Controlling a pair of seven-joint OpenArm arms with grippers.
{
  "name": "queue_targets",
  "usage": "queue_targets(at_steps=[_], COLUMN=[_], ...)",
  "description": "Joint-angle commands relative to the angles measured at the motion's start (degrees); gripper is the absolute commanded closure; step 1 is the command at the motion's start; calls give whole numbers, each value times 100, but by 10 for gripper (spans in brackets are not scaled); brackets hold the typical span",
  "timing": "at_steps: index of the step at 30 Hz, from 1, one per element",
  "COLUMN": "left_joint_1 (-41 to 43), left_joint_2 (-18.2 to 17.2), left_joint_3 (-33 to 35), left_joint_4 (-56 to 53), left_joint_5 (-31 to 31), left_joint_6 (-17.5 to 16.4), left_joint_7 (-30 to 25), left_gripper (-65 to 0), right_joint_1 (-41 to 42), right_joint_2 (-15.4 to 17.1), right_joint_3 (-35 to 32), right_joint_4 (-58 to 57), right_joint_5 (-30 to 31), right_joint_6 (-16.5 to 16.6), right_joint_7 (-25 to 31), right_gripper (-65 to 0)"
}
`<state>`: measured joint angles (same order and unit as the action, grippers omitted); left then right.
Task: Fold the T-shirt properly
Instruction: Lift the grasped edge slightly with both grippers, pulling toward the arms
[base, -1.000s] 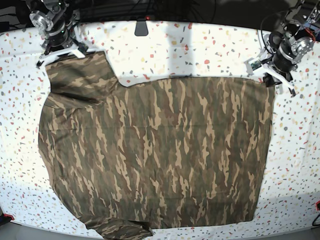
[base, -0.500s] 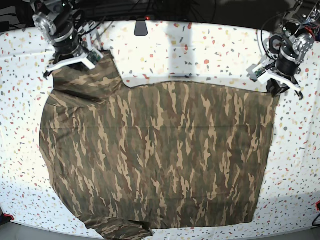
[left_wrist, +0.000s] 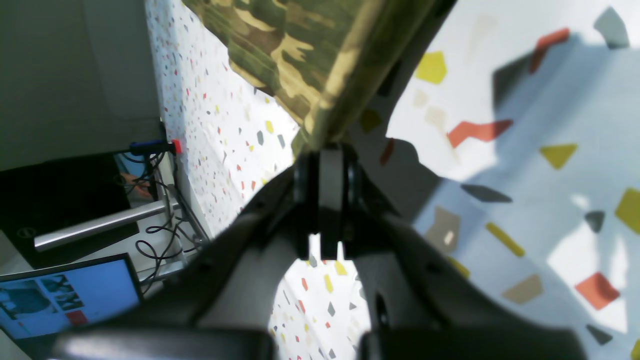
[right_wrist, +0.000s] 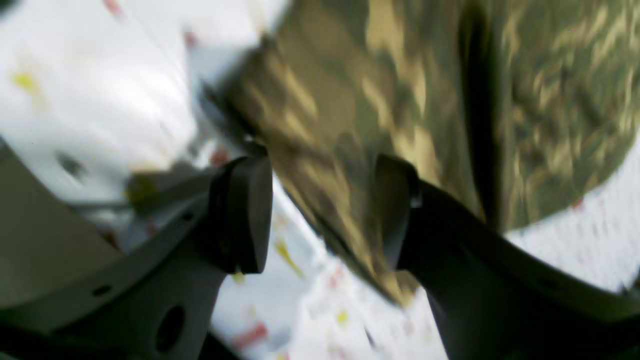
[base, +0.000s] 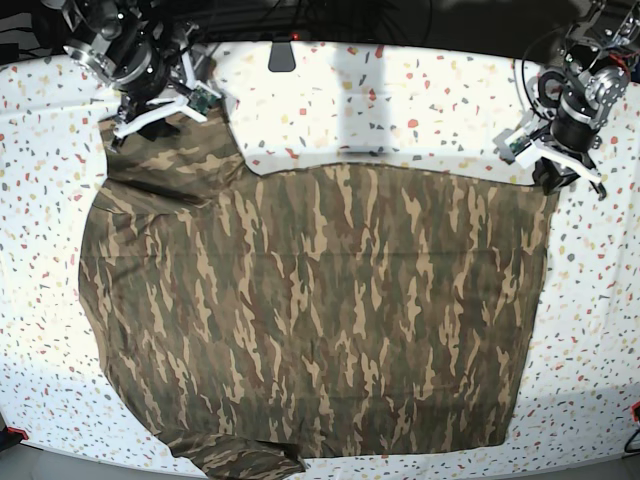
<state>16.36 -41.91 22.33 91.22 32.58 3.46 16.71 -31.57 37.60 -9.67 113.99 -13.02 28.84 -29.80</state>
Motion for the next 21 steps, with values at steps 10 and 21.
queue_targets(at_steps=[10,21], left_joint_1=[-33,-33], left_joint_2=[-96,-96], left_joint_3=[-52,-52], left_joint_4=[63,63], left_joint_5=[44,44], left_joint_6=[129,129], left_joint_7=[-68,-68], left_gripper=[0,0], right_joint_1=[46,125], right_joint_2=[-76,-76], right_joint_3=[26,26], right_joint_4=[-98,-702], right_joint_5=[153,-542], right_joint_6=[96,166], right_joint_7=[125,603], right_gripper=[-330,-329])
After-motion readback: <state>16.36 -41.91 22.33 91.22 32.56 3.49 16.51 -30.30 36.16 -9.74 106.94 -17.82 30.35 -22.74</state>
